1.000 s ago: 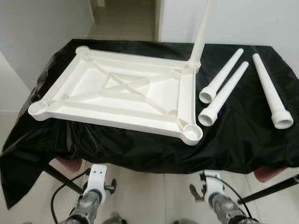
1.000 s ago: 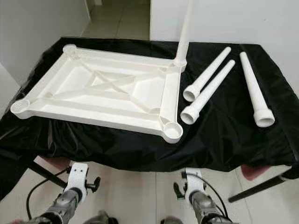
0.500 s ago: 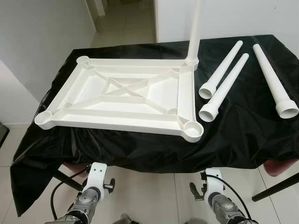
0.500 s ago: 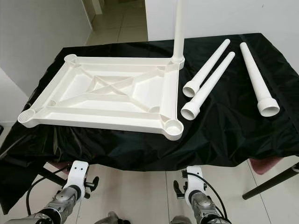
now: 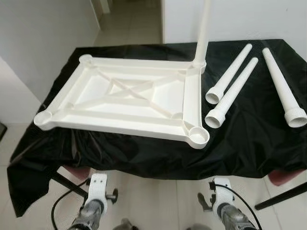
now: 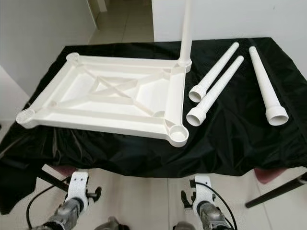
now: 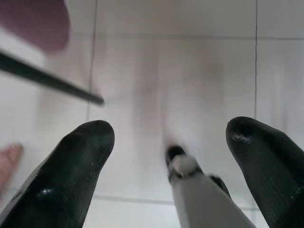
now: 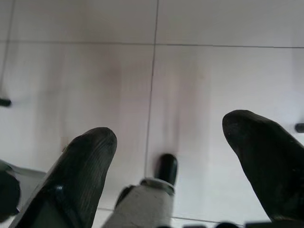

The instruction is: Building children table

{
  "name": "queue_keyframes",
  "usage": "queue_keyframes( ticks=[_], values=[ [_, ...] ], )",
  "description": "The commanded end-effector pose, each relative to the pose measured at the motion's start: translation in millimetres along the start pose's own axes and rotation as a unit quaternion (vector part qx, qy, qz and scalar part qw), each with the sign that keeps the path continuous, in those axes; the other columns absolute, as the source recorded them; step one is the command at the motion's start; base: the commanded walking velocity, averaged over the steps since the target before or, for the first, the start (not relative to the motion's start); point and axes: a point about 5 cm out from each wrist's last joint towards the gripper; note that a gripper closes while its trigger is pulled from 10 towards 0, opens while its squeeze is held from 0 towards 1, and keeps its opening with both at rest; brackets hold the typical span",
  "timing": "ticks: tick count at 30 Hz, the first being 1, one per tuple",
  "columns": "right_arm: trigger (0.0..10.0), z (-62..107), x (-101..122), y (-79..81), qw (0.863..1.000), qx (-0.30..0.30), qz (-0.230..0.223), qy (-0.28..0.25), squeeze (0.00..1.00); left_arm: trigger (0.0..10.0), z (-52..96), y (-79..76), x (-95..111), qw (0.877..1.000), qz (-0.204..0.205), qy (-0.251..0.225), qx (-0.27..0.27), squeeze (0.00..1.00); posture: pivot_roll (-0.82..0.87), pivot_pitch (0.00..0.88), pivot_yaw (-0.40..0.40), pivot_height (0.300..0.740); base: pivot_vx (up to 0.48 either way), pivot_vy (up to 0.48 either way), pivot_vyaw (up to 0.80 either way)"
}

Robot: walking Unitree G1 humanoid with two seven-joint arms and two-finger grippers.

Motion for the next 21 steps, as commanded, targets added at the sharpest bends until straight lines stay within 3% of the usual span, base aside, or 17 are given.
queue_keyframes(
  ticks=[1, 7, 15, 21],
  values=[
    [10.0, 2.1, -10.5, 4.6, 1.0, 0.013, 0.001, 0.025, 0.0, 10.0, 1.8, 4.4, -6.7, 0.999, 0.013, 0.015, 0.036, 0.0, 0.01, 0.0, -0.025, 0.74, 0.0, 0.0, 0.0],
    [10.0, 3.8, -16.6, 4.1, 0.999, 0.018, 0.006, 0.045, 0.0, 10.0, 4.2, 0.1, -14.6, 0.999, 0.013, 0.023, 0.029, 0.0, 0.05, 0.0, -0.051, 0.74, 0.0, 0.0, 0.0],
    [10.0, 5.4, -22.5, 5.3, 0.998, 0.019, 0.007, 0.061, 0.0, 10.0, 6.7, -2.1, -23.5, 0.999, -0.004, 0.042, 0.024, 0.0, 0.05, 0.0, -0.029, 0.74, 0.0, 0.0, 0.0],
    [10.0, 7.7, -31.7, 11.1, 0.996, 0.023, 0.012, 0.081, 0.0, 10.0, 6.5, -11.5, -26.0, 0.998, -0.039, 0.054, -0.003, 0.0, 0.02, 0.0, 0.002, 0.74, 0.0, 0.0, 0.0]
  ],
)
Point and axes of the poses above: a point about 5 cm out from each wrist's last joint towards the gripper, its own z axis pointing back from the gripper into the wrist, its own x axis along the axis of the wrist's last joint, y = z × x, and after that the axes turned 3 degrees about -z, right-handed
